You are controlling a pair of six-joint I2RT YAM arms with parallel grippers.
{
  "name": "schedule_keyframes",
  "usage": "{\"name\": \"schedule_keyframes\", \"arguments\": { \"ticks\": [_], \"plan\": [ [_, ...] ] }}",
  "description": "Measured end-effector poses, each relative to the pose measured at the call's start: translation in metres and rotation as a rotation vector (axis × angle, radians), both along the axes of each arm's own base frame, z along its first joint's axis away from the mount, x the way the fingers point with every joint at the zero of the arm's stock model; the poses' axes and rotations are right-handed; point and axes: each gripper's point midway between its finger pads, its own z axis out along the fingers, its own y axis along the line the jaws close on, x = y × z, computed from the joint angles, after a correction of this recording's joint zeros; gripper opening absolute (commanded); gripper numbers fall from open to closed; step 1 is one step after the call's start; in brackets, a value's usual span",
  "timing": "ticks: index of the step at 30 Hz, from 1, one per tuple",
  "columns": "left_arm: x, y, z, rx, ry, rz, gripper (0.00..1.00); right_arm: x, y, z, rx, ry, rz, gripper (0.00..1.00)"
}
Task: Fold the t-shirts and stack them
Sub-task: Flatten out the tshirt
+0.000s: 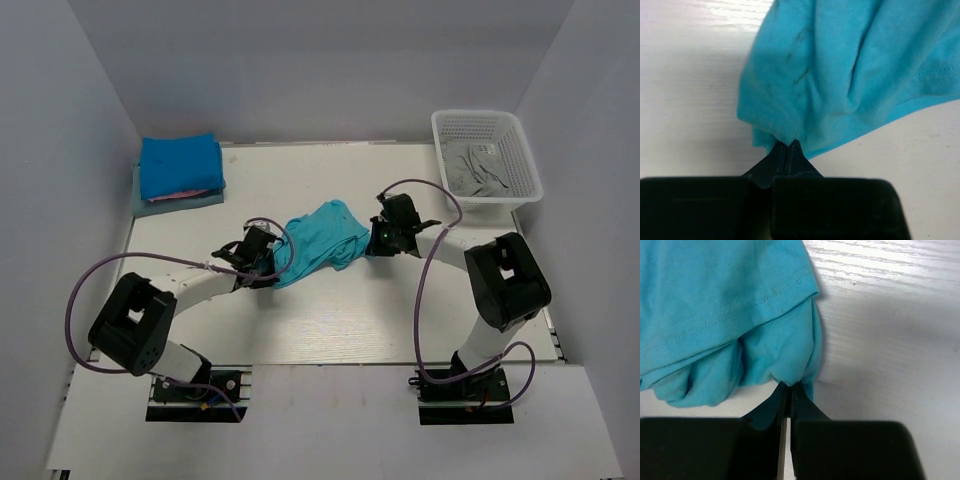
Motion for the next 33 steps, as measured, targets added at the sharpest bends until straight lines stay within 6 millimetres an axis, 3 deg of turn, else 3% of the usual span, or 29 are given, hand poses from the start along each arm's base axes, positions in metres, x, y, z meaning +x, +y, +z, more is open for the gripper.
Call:
{"name": "schedule_keyframes", "arguments": {
  "ticks": [3,5,7,11,17,21,24,27,30,33],
  "plan": [
    [-0.002,0.005,0.013,0.003,-0.022,0.019,0.0,0.001,-0.004,0.011,-0.021,-0.032,-0.016,0.0],
    [0.003,0.005,0.042,-0.039,-0.107,0.033,0.0,0.006,-0.007,0.042,-0.011,-0.114,-0.033,0.0],
    [0.009,0.004,0.083,-0.108,-0.229,0.044,0.0,0.008,-0.009,0.081,0.02,-0.212,-0.043,0.0],
    [0.014,0.004,0.186,-0.27,-0.506,0.058,0.0,-0.001,-0.016,0.169,0.11,-0.429,-0.044,0.0],
    [-0.005,0.021,0.326,-0.435,-0.835,0.061,0.0,-0.048,-0.037,0.297,0.243,-0.76,-0.003,0.0],
    [-0.025,0.041,0.396,-0.494,-0.994,0.087,0.0,-0.08,-0.06,0.386,0.285,-0.969,-0.016,0.0],
    [-0.042,0.061,0.435,-0.518,-1.088,0.132,0.0,-0.1,-0.083,0.448,0.291,-1.112,-0.074,0.0],
    [-0.062,0.084,0.464,-0.541,-1.17,0.184,0.0,-0.123,-0.109,0.495,0.289,-1.219,-0.143,0.0],
    [-0.085,0.103,0.482,-0.569,-1.225,0.22,0.0,-0.146,-0.126,0.524,0.293,-1.279,-0.167,0.0],
    [-0.107,0.118,0.491,-0.604,-1.268,0.236,0.0,-0.167,-0.134,0.537,0.309,-1.313,-0.159,0.0]
  ]
}}
